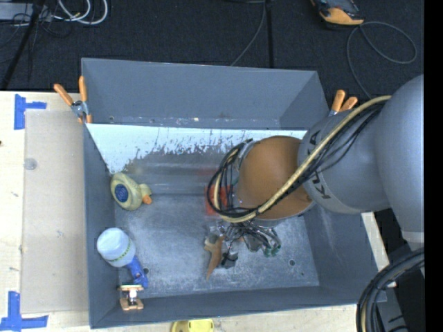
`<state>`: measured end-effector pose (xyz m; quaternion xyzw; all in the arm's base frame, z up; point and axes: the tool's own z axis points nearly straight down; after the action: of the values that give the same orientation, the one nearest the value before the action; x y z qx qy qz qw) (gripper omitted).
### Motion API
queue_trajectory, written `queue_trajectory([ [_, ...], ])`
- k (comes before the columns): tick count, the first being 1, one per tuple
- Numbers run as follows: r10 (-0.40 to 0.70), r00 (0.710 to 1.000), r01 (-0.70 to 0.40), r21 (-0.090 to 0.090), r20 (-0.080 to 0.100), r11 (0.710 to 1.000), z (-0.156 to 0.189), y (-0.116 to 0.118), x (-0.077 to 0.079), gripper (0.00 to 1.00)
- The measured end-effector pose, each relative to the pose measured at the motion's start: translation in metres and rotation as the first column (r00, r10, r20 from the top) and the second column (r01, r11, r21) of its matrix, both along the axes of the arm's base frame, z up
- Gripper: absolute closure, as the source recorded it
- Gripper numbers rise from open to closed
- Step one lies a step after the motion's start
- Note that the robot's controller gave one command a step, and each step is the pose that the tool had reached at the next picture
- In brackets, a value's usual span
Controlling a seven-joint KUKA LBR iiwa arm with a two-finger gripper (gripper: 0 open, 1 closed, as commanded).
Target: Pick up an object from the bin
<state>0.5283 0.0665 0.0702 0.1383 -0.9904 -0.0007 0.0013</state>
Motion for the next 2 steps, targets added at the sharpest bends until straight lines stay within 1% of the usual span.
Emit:
queue_trajectory([
  [1,-0.001,1.000,0.001,0.000,0.000,1.000,0.0000,0.0000,0.0000,1.00],
  [2,-0.001,1.000,0.001,-0.001,-0.005,1.000,0.0027,-0.0002,-0.0014,1.00],
])
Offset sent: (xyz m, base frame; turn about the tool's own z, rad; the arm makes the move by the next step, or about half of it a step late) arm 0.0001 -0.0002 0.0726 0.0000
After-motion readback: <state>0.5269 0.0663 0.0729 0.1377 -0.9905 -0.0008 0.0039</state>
